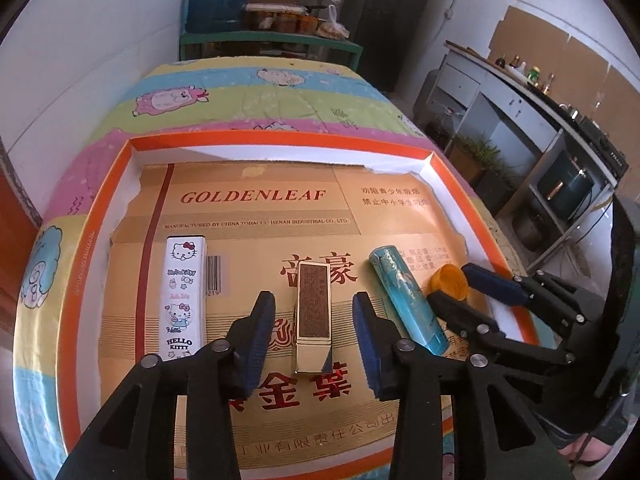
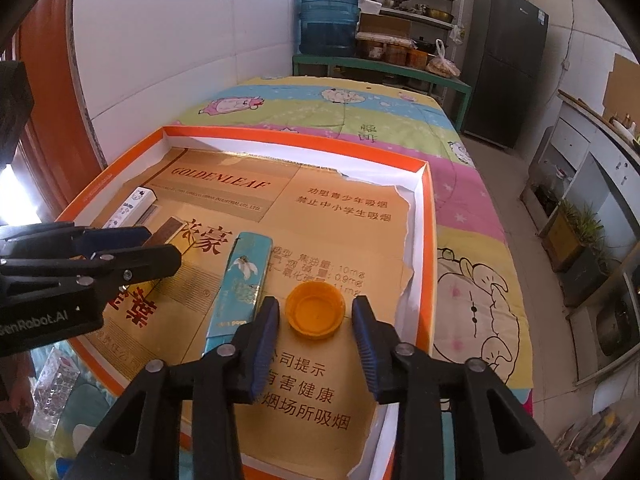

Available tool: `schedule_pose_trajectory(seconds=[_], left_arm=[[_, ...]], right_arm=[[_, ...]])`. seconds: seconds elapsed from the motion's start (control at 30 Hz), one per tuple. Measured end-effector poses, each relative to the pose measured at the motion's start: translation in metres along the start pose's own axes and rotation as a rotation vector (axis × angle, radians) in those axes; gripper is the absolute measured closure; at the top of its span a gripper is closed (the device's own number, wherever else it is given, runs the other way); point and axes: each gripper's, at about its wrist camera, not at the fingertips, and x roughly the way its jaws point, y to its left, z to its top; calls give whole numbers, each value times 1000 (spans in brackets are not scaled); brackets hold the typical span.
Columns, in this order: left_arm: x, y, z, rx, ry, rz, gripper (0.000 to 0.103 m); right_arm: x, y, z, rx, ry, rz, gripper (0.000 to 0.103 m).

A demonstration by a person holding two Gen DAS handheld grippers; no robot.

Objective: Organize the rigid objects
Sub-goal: 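Open the left gripper to set the brown-gold box down while the right releases the orange cap, then withdraw both grippers from the lid toward the loose caps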

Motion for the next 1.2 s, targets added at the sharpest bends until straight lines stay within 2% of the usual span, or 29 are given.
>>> schedule_pose_trajectory(seconds=[0.13,0.77,1.2], left_arm=[[-9,-2,1,9,-26,-12,60],[-47,-3,-4,6,-85,-28,57],[-73,-5,-19,11,-105,-20,57]], right_arm=[[-2,3,0,-12,-3,-17,60],[-34,-6,-5,66,-34,-10,59],[-53,4,-9,65,-44,0,59]])
